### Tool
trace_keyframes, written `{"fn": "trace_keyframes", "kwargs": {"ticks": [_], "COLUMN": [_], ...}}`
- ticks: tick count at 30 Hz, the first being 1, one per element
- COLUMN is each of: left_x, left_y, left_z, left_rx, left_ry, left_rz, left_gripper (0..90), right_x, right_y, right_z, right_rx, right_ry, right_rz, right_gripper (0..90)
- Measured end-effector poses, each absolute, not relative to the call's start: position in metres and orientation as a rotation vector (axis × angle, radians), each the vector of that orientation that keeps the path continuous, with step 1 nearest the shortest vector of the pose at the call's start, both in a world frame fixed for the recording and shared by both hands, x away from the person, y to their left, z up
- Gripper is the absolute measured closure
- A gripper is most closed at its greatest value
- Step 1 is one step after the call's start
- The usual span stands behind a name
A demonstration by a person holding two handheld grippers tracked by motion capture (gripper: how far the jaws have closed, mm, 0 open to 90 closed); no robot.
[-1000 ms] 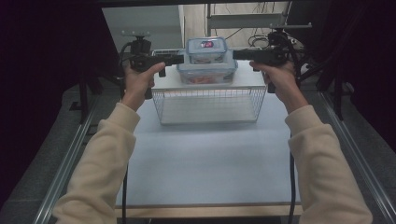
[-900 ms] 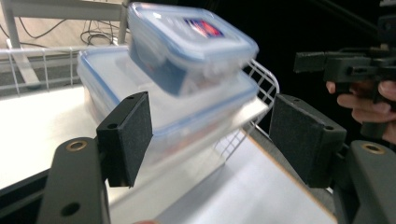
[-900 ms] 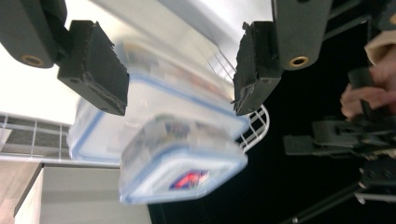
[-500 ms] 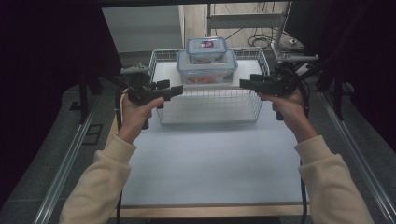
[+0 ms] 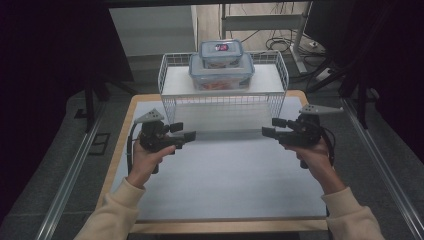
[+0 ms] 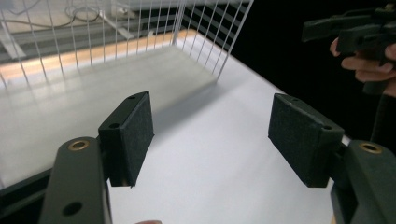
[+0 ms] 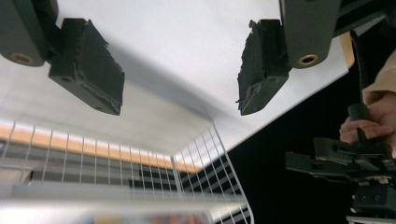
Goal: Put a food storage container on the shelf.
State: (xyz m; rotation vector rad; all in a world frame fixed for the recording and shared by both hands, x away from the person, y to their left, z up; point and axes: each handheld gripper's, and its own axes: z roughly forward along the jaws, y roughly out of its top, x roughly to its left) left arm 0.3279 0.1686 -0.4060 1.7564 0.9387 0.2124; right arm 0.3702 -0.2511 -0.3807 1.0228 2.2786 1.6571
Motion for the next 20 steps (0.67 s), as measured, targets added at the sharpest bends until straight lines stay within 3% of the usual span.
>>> {"fn": "trace_keyframes", "kwargs": {"ticks": [10, 20], "left_x": [0.312, 0.312], "left_y": [0.170, 0.172], "left_z": [-0.448, -0.458], "left_rx": [1.792, 1.799], "left_ry": [0.987, 1.004], "left_rz": [0.149, 0.147], "left_gripper": [30.5, 29.4], "right_x": [0.353, 0.351], "right_y": [-0.259, -0.257], "right_z": [-0.435, -0.443], "right_rx": [1.099, 1.079], "right_ry": [2.334, 2.323], "right_rz": [1.625, 1.607], "right_gripper": [29.9, 23.8]}}
